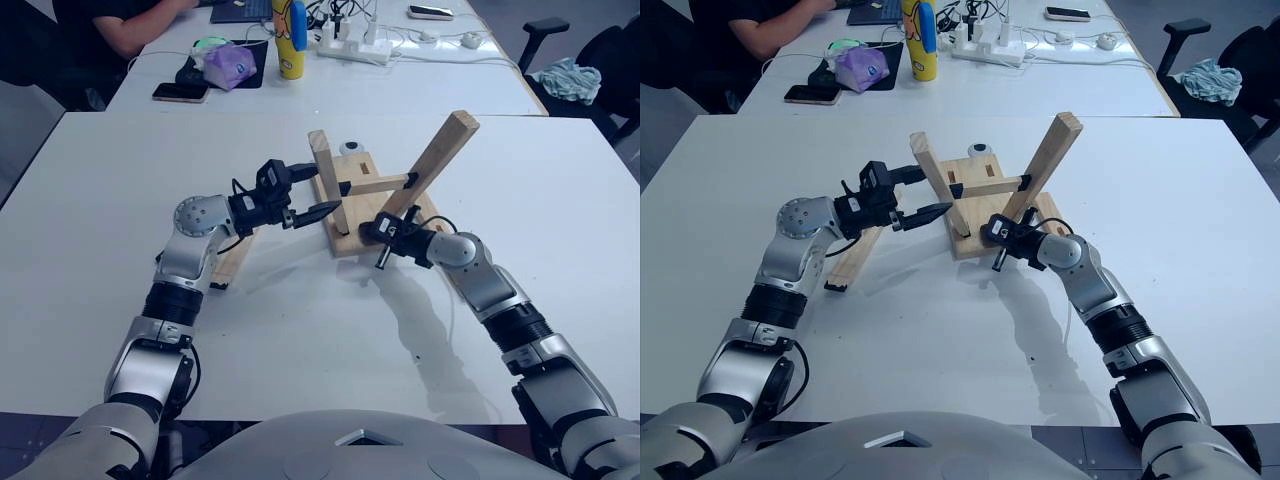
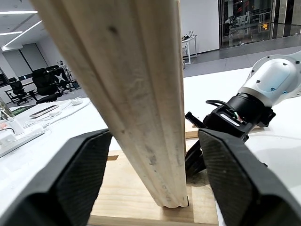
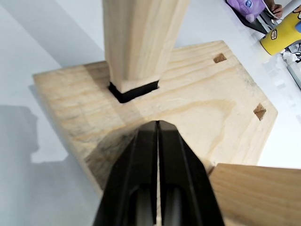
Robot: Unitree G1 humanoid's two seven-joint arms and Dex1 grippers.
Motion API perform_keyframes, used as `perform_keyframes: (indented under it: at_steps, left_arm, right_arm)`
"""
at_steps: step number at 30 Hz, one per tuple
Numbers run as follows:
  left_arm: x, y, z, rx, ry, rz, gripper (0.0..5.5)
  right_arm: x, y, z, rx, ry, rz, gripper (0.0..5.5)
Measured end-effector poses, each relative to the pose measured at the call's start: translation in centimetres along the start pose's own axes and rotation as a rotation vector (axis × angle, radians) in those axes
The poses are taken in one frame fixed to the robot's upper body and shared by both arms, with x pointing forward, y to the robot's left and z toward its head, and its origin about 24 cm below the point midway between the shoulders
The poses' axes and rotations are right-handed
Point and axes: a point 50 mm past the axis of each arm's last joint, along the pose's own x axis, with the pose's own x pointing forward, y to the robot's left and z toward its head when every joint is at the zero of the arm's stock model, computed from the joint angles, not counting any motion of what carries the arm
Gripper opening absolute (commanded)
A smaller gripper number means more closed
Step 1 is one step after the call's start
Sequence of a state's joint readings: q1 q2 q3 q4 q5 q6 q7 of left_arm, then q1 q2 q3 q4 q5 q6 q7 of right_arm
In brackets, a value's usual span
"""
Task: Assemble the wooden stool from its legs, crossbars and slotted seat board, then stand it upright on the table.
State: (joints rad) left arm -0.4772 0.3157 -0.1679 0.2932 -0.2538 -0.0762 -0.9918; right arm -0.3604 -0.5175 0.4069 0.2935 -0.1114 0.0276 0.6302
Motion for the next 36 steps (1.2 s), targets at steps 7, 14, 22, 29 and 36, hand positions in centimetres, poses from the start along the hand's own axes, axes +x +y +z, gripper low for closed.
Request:
perform_keyframes:
  at_steps: [7,14,22,29,36]
  left_arm:
    - [0.0,-0.1,0.0,-0.014,-0.013,-0.019,2.16]
    - [-0.1,0.0,0.5,-0.009,-0.019,-0.017,2.14]
    - [-0.1,0.1,0.4,-0.028,0.001,-0.006,2.11]
    - [0.0,0.3,0.5,-0.039,0.022,-0.022,2.1]
    - [0.1,0.4,0.6,-0.042,0.036,-0.038,2.09]
  right_arm:
    - [-0.3,0.2,-0.2,0.054,-0.027,-0.018,0.0]
    - [-4.2,4.2,-0.9,0.376,-0.191,0.014,0.0]
    - [-7.1,0.6,9.5,0.532,-0.613,-0.216,0.0]
    - [-6.4,-0.5,11.5,0.374,-0.568,-0.431,0.0]
    - [-5.5,-0.6,13.0,0.265,-0.575,-0.523,0.0]
